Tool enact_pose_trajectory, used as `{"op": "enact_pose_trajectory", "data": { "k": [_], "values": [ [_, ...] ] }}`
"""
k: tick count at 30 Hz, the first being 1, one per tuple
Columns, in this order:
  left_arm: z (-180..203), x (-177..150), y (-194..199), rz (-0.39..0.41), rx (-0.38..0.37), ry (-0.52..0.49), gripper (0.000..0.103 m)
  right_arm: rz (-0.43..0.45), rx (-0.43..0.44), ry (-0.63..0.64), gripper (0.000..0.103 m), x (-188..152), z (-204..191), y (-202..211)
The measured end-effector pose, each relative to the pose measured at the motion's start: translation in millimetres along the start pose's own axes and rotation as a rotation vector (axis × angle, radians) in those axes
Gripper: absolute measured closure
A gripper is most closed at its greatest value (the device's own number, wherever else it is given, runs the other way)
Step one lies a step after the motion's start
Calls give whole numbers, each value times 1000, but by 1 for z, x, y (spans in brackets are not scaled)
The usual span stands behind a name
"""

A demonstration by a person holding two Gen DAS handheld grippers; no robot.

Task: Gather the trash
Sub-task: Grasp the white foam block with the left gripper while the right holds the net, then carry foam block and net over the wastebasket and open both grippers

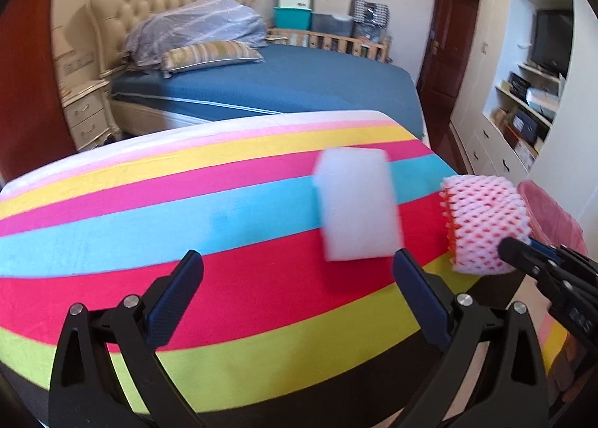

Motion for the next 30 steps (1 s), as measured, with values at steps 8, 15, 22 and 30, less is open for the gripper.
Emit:
{"op": "enact_pose_trajectory", "data": {
  "k": [8,15,22,30],
  "values": [
    [20,21,-61,-104,33,-20,6,6,-34,13,80,-20,-2,21],
    [12,25,-75,-140,-23,9,53,9,-52,-2,80,-21,-6,21],
    [12,10,-49,-69,-60,-34,53,-4,-62,-3,80,-21,-6,17],
    [23,-13,-21,-43,-72,-73,53,-6,-89,5,80,-22,-9,15]
  ]
}}
Point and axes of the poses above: each gripper's, at about its wrist camera, not at the fingertips, and y roughly against the way its jaws point, z to its right, x to its top, the point moved 2 cm from there along -y, roughly the way its jaws point, and after that the axes turned 13 degrees about -x, right-handed, at the moved point
